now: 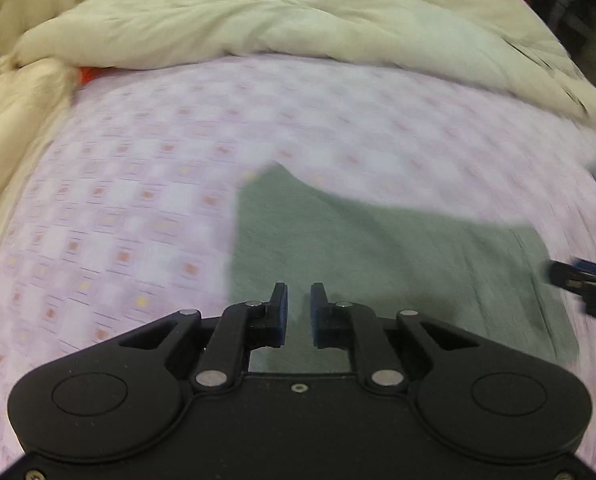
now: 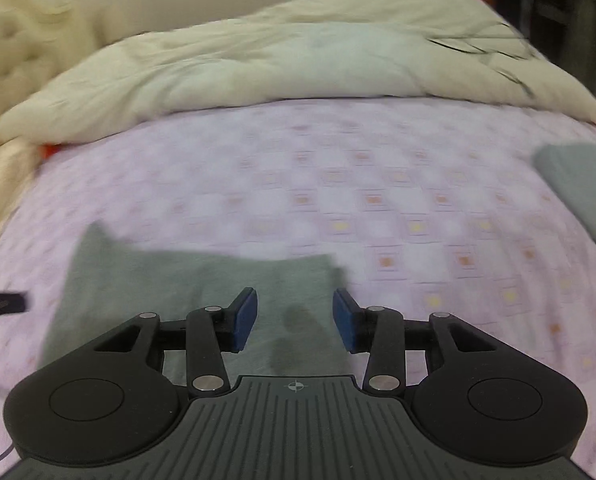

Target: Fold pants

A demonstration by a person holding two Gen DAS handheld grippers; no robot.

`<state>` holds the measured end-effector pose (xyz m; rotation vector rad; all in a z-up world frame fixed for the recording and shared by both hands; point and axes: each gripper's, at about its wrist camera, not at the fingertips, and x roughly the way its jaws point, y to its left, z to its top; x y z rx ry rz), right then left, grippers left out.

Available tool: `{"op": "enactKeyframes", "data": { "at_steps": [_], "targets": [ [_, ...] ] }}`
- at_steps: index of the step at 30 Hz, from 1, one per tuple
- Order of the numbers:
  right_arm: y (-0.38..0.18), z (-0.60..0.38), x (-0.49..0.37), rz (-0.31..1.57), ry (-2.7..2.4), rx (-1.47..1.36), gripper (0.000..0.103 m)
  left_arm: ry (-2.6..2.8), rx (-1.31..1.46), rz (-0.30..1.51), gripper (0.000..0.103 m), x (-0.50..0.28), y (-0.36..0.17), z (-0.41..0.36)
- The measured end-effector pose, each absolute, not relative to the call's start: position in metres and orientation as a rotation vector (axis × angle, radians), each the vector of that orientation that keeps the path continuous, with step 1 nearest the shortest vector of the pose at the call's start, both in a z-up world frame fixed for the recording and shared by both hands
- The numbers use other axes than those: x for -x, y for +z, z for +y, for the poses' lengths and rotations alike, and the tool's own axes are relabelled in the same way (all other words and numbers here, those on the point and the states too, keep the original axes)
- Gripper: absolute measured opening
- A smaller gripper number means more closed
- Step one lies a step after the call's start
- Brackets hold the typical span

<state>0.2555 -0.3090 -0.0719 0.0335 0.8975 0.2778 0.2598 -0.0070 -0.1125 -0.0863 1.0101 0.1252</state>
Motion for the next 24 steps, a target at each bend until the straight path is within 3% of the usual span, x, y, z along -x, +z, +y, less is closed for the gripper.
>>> {"op": "enactKeyframes", "data": {
  "at_steps": [2, 4, 6, 15, 24],
  "targets": [
    [-0.093, -0.302, -0.251, 0.974, 0.29, 0.006, 0.041, 0.112, 0.042, 1.092, 0.026, -0.258, -0.134, -0.018],
    [-0.119, -0.303, -0.246, 1.08, 0.266, 0.041, 0.041, 0.118, -0.025, 1.257, 0.02, -0.256, -0.172, -0.024],
    [-0.117, -0.311, -0.238, 1.065, 0.258, -0.007, 0.041, 0.137, -0.1, 1.22, 0.019, -0.245, -0.177, -0.029],
    [-0.034, -0.328, -0.187, 0.871, 0.318, -0.092, 0.041, 0.221, 0.016, 1.014, 0.021, -0.189, -0.08, -0.04],
    [0.027, -0.334, -0.123, 0.776, 0.382, -0.019, 0.041, 0.225, -0.035, 0.964, 0.022, -0.132, -0.035, -0.078]
  ]
}}
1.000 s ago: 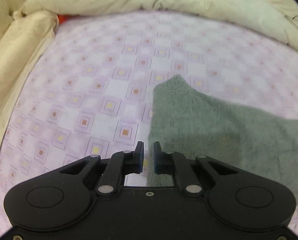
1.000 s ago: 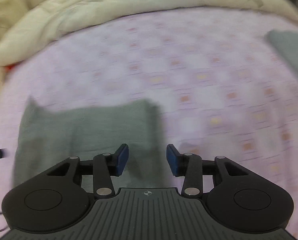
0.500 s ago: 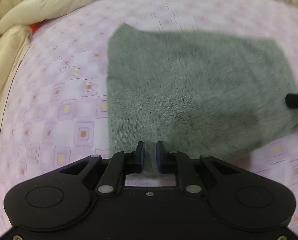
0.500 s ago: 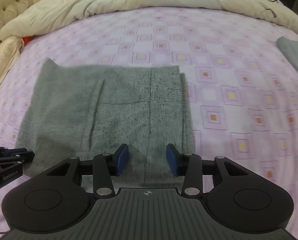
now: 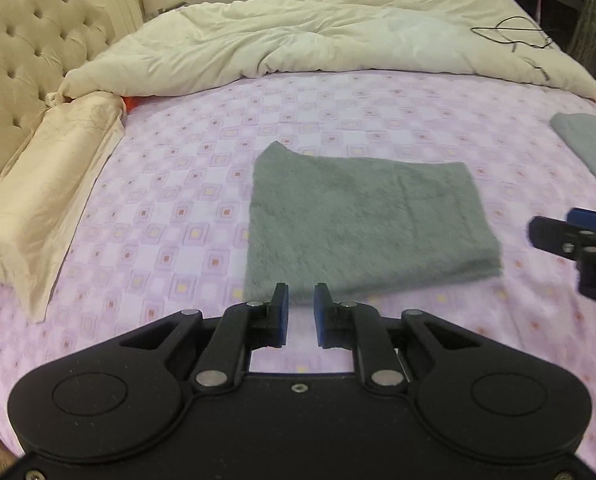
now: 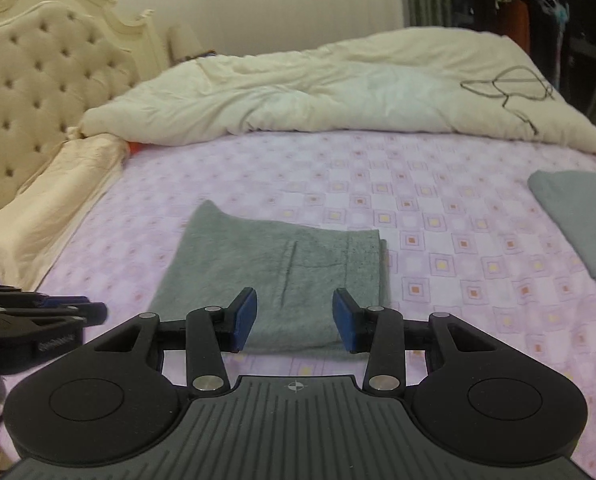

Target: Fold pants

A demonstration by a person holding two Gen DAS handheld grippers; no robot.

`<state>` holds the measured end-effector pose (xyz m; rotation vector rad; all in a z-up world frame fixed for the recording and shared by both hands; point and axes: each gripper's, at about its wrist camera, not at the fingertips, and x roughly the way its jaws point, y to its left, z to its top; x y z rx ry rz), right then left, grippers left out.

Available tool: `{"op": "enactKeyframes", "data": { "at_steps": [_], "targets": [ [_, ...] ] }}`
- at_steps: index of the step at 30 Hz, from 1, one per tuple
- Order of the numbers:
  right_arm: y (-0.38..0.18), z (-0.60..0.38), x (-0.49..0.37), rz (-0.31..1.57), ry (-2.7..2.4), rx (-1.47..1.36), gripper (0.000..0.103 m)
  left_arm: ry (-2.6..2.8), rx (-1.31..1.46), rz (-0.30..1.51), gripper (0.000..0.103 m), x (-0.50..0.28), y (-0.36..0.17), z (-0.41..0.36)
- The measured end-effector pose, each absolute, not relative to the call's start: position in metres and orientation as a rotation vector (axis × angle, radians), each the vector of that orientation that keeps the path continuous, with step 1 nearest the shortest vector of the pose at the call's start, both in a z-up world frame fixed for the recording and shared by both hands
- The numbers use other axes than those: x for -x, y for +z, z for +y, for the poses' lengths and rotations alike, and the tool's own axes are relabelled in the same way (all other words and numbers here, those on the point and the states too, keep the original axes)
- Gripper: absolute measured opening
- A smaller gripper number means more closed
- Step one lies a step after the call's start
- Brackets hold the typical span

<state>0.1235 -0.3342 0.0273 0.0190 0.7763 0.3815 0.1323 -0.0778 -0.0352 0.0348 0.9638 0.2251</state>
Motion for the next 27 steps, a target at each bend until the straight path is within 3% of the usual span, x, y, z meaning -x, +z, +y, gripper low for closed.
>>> {"op": "enactKeyframes", "data": {
  "at_steps": [11, 27],
  "targets": [
    [0.055, -0.352, -0.051, 0.738, 0.399, 0.005, 0.041, 0.205, 0.047, 0.961, 0.022, -0.07, -0.013, -0.116],
    [0.068, -0.358, -0.017, 0.732, 0.418, 0.021, 0.041, 0.24, 0.074, 0.965, 0.022, -0.041, -0.009, -0.134]
  ]
}}
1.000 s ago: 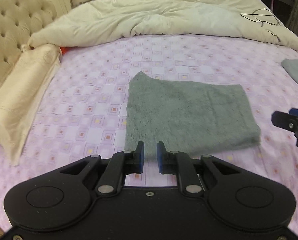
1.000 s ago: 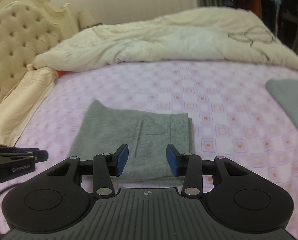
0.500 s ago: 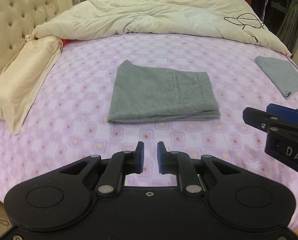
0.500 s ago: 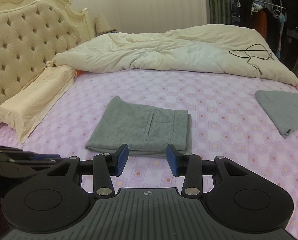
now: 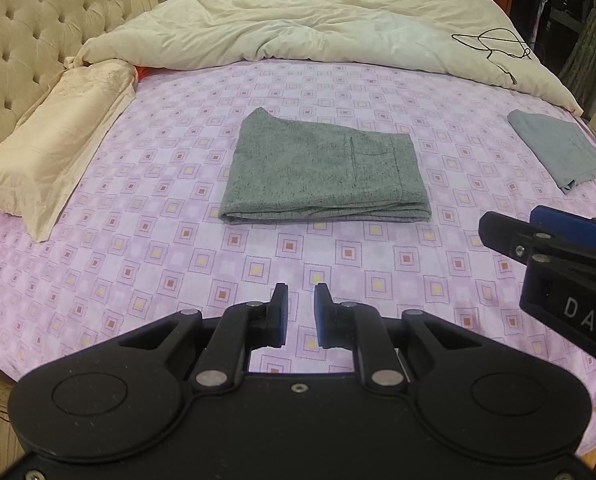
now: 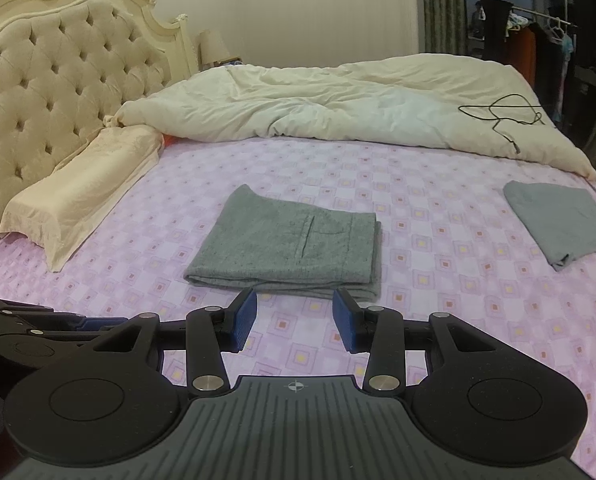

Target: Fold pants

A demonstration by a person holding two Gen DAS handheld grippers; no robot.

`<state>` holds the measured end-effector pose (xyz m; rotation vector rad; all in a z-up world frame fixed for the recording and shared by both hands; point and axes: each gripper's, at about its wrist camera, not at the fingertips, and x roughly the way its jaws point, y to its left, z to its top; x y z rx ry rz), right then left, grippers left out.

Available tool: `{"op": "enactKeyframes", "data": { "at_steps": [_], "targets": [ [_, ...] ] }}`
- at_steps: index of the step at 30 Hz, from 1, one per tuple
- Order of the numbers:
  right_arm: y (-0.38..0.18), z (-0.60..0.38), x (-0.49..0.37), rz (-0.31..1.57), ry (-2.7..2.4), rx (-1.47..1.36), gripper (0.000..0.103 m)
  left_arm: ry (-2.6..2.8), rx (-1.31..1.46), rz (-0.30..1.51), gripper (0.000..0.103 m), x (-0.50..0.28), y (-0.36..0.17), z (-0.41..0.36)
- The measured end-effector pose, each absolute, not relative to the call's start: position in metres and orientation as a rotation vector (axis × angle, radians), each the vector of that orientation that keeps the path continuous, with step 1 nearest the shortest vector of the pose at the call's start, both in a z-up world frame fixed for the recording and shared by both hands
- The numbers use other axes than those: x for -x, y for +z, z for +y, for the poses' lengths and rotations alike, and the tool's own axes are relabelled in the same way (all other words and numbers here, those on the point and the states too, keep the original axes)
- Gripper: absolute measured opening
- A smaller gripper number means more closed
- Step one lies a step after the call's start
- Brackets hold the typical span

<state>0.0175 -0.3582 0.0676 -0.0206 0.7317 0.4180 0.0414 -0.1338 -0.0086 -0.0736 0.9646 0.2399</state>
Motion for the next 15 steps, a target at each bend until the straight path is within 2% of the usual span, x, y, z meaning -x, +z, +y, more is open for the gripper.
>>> {"op": "enactKeyframes", "data": {
  "at_steps": [15],
  "targets": [
    [0.0675, -0.3603, -0.0165, 0.733, 0.428, -0.001, 0.041, 0.25, 0.063, 0.96, 0.022, -0.0395, -0.0065, -0.1352]
  ]
}}
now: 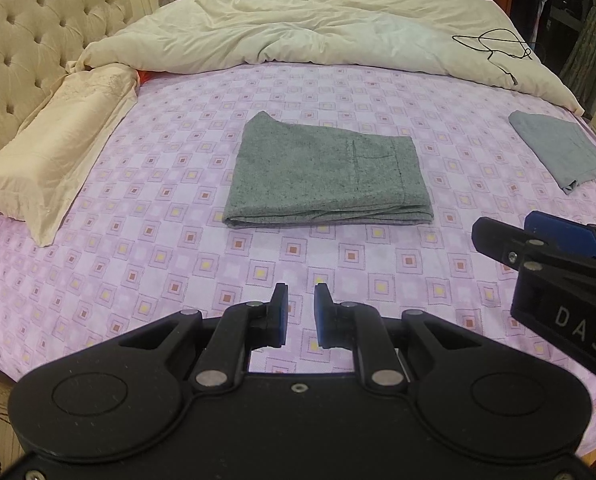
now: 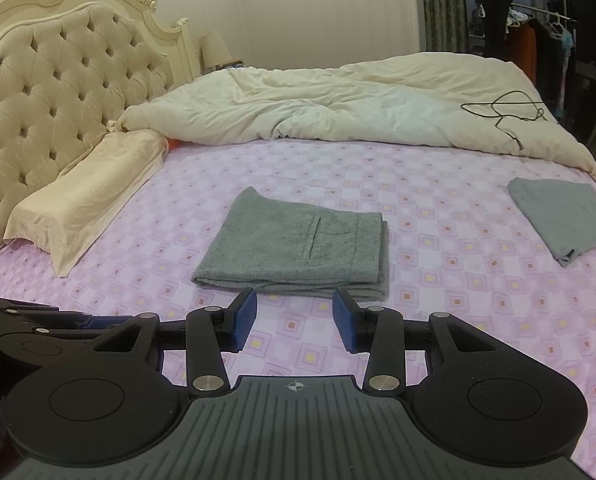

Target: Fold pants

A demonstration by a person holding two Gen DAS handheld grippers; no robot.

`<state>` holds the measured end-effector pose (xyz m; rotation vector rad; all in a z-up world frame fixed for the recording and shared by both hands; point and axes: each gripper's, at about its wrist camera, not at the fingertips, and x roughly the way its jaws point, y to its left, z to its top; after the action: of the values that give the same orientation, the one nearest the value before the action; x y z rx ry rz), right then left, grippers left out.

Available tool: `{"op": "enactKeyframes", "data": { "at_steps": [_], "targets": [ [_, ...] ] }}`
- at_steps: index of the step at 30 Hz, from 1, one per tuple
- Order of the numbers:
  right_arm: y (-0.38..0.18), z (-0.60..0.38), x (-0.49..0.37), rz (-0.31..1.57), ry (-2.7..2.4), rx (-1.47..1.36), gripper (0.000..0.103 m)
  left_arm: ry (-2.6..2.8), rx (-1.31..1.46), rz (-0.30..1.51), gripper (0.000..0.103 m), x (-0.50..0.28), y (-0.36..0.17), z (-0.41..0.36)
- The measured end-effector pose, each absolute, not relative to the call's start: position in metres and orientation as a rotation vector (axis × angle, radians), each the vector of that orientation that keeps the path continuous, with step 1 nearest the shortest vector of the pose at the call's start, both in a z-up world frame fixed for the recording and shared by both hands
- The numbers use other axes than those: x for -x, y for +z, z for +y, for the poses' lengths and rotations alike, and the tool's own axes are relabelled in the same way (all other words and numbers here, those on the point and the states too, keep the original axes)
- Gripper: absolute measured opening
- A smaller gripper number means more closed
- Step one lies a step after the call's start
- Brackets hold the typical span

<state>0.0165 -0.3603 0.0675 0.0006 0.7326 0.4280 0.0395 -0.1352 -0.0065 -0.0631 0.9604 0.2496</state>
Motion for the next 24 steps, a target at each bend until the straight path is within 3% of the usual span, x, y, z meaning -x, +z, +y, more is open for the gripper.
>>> {"op": "enactKeyframes", "data": {
  "at_steps": [24],
  "targets": [
    [0.0625, -0.3561, -0.017, 0.745, 0.422, -0.013, 0.041, 0.236, 0.065, 0.973, 0.022, -0.0403, -0.0075, -0.135]
  ]
}}
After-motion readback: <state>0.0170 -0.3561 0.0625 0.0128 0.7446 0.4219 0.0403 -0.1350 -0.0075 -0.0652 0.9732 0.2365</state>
